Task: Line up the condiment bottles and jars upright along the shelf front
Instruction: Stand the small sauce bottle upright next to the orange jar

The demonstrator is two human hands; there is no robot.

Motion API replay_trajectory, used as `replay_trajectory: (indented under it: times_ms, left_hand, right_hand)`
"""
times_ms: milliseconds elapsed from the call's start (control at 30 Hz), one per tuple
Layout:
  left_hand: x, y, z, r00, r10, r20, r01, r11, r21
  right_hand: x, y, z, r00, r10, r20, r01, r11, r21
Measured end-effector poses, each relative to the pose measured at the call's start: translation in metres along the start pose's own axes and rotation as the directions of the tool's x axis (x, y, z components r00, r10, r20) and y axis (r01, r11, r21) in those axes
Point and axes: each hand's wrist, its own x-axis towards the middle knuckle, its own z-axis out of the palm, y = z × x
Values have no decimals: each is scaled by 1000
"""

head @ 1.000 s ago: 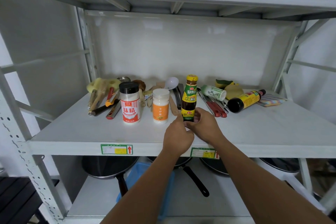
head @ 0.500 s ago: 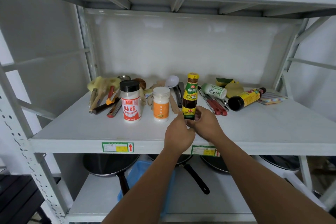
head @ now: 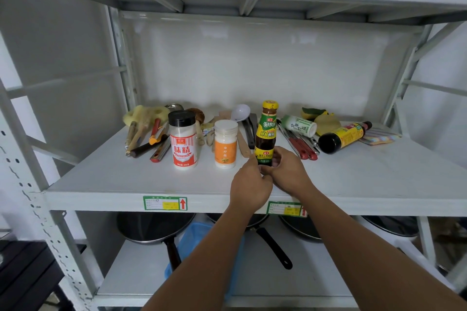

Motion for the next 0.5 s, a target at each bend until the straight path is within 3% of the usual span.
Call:
replay_trajectory:
  times_ms: [500]
  left_hand:
    - [1, -1, 1, 1000, 12, -4, -12, 1000, 10]
  right_hand:
    - [0, 0, 0, 1000, 1, -2, -1, 1000, -9]
